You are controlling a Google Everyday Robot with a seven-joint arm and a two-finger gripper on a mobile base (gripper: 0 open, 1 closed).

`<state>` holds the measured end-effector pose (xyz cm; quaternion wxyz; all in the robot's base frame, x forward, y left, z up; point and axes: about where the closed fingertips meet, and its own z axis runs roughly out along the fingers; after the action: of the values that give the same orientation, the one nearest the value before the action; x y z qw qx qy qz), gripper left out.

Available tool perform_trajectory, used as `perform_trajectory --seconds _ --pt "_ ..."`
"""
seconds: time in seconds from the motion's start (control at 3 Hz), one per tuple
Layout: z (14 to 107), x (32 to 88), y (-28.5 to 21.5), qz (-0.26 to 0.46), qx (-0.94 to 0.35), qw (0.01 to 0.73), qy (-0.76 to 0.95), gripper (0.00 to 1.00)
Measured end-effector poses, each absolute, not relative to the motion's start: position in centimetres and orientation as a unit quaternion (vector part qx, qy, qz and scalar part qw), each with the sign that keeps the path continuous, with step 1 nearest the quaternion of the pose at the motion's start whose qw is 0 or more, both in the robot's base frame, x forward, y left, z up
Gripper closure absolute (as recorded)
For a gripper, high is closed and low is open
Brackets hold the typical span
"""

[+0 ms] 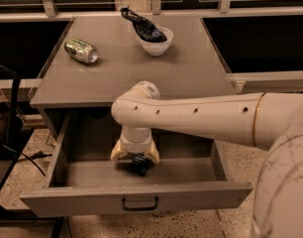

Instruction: Pick rxbar blueberry from top drawer and place on counter

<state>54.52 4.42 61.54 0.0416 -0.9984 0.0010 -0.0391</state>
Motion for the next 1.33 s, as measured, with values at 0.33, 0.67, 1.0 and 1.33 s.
perform_trajectory --seconds 0.33,0.67,1.0,1.33 --pt "61.4 54.5 3.9 -0.038 -0.998 0.041 0.007 0.18" --pt "61.1 54.5 2.7 -0.036 -0.998 0.038 0.022 0.25" --pt "61.0 54.5 2.6 -0.036 -0.998 0.038 0.023 0.30" --pt "60.9 54.4 2.3 -0.035 -0.998 0.036 0.026 0.41"
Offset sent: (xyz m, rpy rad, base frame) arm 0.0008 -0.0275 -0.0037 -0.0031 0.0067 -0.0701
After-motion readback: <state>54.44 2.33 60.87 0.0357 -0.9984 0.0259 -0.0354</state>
